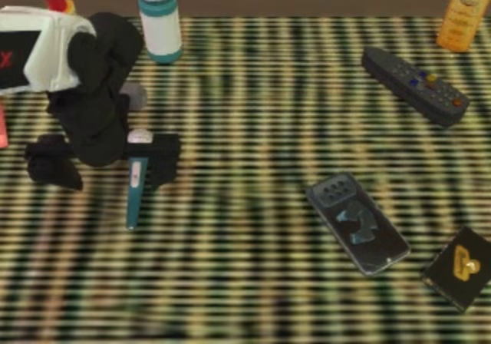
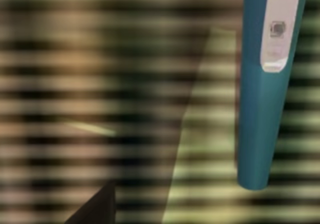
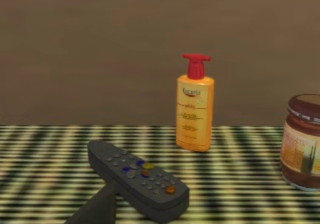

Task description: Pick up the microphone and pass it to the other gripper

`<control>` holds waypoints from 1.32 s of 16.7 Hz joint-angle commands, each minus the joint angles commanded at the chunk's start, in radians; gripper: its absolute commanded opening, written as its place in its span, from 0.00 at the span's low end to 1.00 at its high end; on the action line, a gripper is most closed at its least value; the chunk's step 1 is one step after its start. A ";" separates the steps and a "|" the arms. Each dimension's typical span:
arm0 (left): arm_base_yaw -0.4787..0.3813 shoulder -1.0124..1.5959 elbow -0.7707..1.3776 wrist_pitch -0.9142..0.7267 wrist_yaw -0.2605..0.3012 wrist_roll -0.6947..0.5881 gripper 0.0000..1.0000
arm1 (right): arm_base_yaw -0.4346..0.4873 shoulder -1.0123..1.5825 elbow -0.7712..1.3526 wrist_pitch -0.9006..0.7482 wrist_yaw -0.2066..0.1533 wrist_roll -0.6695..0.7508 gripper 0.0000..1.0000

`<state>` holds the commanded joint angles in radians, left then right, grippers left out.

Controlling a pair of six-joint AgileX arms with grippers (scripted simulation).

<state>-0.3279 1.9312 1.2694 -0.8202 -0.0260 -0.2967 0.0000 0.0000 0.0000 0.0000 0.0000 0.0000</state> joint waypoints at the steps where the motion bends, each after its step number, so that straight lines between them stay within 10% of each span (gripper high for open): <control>1: 0.000 0.023 -0.011 0.033 0.000 0.001 1.00 | 0.000 0.000 0.000 0.000 0.000 0.000 1.00; 12: 0.005 0.201 -0.097 0.301 0.002 0.008 1.00 | 0.000 0.000 0.000 0.000 0.000 0.000 1.00; 22: 0.005 0.201 -0.097 0.301 0.002 0.008 0.25 | 0.000 0.000 0.000 0.000 0.000 0.000 1.00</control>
<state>-0.3234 2.1319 1.1729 -0.5190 -0.0239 -0.2890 0.0000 0.0000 0.0000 0.0000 0.0000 0.0000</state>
